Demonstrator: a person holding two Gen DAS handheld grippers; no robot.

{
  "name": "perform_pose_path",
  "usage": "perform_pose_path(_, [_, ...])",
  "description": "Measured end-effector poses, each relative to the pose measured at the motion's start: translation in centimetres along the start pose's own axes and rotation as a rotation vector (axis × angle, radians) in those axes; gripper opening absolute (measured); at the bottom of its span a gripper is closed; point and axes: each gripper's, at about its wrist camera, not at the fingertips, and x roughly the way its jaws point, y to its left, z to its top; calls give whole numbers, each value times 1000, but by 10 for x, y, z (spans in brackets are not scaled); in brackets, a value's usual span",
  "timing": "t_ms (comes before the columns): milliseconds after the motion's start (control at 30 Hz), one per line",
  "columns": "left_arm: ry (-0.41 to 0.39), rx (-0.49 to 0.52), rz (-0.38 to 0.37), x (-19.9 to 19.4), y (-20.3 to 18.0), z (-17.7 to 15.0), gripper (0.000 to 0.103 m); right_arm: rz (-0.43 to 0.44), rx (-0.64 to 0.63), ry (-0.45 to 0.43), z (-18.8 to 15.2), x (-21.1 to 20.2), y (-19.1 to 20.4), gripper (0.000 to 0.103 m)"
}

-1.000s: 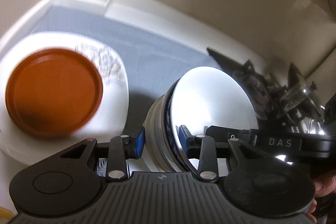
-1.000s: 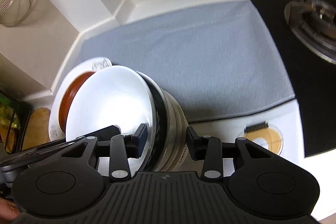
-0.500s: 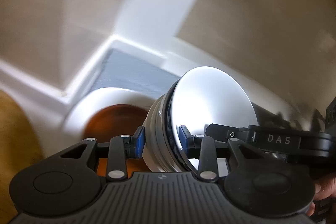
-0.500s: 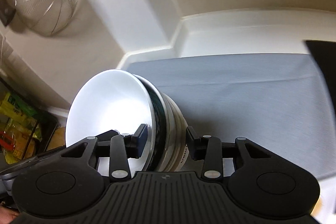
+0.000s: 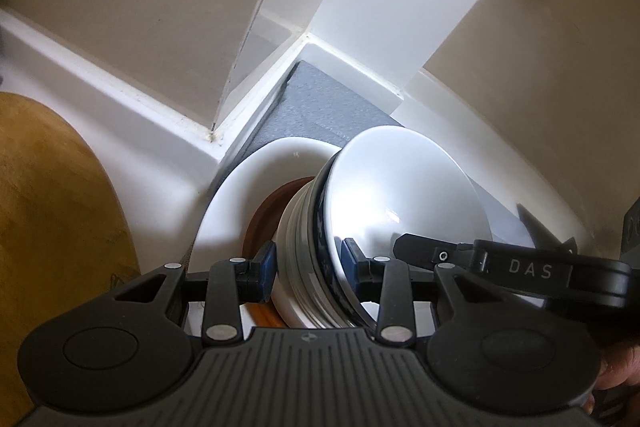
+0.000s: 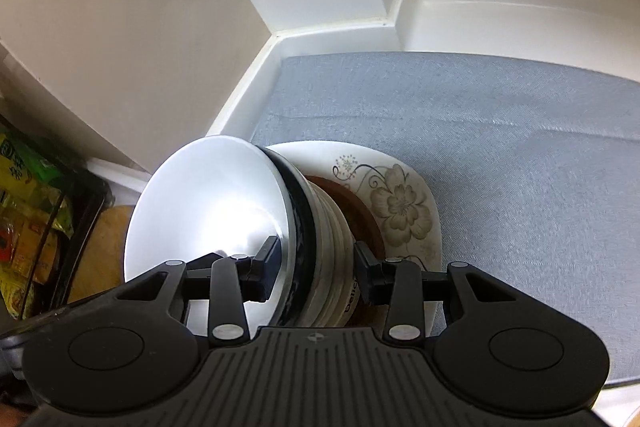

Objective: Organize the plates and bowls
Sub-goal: 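Lower the bowl stack onto the orange plate atop the floral plates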

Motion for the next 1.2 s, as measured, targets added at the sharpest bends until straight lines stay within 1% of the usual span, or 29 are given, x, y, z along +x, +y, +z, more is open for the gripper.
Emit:
perform_pose_path(67, [2,-8,0,4,1,3,40,-2,-2,9,2,0,1,41])
perform_pose_path(200, [3,9,4,8,-1,2,42,0,5,19,4,2,-1,41])
perform_pose_path(233, [4,7,3,5,-1,0,45,2,4,23,4,3,-1,43])
perform_pose_path(300, [-3,1,4,1,1,-3,53,0,-4,27,3,2,0,44])
perform_pose_path(333, [-15,6,8,-2,1,-4,56,-7,-9,28,3,2,1,44])
perform_pose_path(367, [-28,12,11,-6,1,-5,61,-17,-13,27,3,1,1,44])
perform_pose_path(400, [-42,12,7,-12,2,-7,64,-24,-15,26,2,0,0,44])
perform_pose_path(433, [-60,8,0,-18,3,-9,65,-27,-17,22,2,-2,-2,46])
perform_pose_path(533, [-134,0,-9,-38,8,-14,65,-30,-19,-4,0,-16,-7,53])
perform_pose_path(633, [-229,7,-9,-55,15,-19,65,-23,-26,-35,-3,-32,-11,54])
perform_pose_path(667, [-250,6,-8,-58,18,-20,64,-19,-29,-48,-4,-37,-12,54])
perform_pose_path(733, [-267,-9,-6,-61,26,-20,63,-12,-39,-74,-6,-46,-12,54])
perform_pose_path(767, [-265,-20,-8,-62,30,-18,58,-8,-43,-88,-7,-50,-13,54])
perform_pose_path(800, [-256,-29,-7,-60,33,-17,50,-4,-42,-101,-8,-54,-14,54])
perform_pose_path(833, [-242,-39,0,-58,38,-14,48,-2,-39,-119,-9,-58,-16,54])
perform_pose_path(900, [-227,-70,21,-53,47,-12,48,-2,-28,-166,-12,-66,-20,53])
perform_pose_path(967, [-209,-95,61,-45,54,-9,48,-14,-5,-211,-13,-70,-27,53])
perform_pose_path(1033, [-199,-98,87,-41,57,-8,48,-38,28,-238,-16,-69,-35,53])
perform_pose_path(1133, [-194,-69,98,-38,54,-9,48,-40,108,-258,-20,-66,-53,53])
perform_pose_path(1200, [-173,-57,98,-35,53,-12,49,-54,117,-234,-23,-59,-59,53])
